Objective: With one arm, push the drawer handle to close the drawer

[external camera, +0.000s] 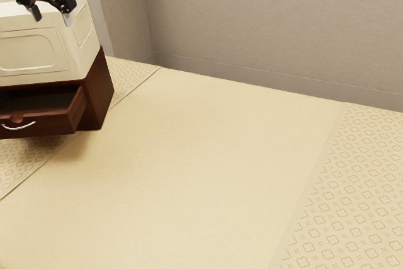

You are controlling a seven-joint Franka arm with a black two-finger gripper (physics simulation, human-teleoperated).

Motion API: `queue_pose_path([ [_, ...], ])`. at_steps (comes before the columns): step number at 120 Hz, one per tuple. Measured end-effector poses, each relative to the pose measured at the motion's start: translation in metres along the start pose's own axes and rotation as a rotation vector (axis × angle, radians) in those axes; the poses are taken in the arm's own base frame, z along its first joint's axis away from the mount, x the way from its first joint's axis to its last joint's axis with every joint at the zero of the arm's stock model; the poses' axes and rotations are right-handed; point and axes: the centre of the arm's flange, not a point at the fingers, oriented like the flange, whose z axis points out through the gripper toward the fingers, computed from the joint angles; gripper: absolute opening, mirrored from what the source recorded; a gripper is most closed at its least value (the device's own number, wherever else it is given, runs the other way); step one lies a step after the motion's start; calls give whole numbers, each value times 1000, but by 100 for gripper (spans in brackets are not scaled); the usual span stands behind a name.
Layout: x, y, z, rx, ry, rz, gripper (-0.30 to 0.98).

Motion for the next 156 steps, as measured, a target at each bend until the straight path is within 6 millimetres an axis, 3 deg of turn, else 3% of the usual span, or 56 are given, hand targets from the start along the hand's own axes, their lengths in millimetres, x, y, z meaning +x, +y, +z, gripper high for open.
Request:
queue_pose_path([
  [18,-3,-20,-1,5,0,-24,67],
  [20,-7,-22,-17,5,29,-24,67],
  [26,-40,-23,-104,-7,195,-4,67],
  [29,-55,-22,-133,-16,252,8,67],
  [32,-63,-20,-147,-19,279,18,67],
  [40,-61,-3,-142,-31,263,56,67],
  [47,-65,11,-107,-75,177,107,67],
  [54,-95,-4,-52,-129,57,115,66],
  [63,-168,-13,24,-143,-56,119,67],
  [68,-213,-13,76,-151,-123,124,67],
  [77,-262,-42,160,-203,-223,52,67],
  [87,-281,-74,224,-176,-288,-41,67],
  [97,-266,-84,276,-120,-340,-86,67],
  [102,-258,-86,288,-106,-334,-103,67],
  [111,-243,-88,294,-91,-291,-129,67],
  [156,-228,-123,269,-36,-122,-257,66],
])
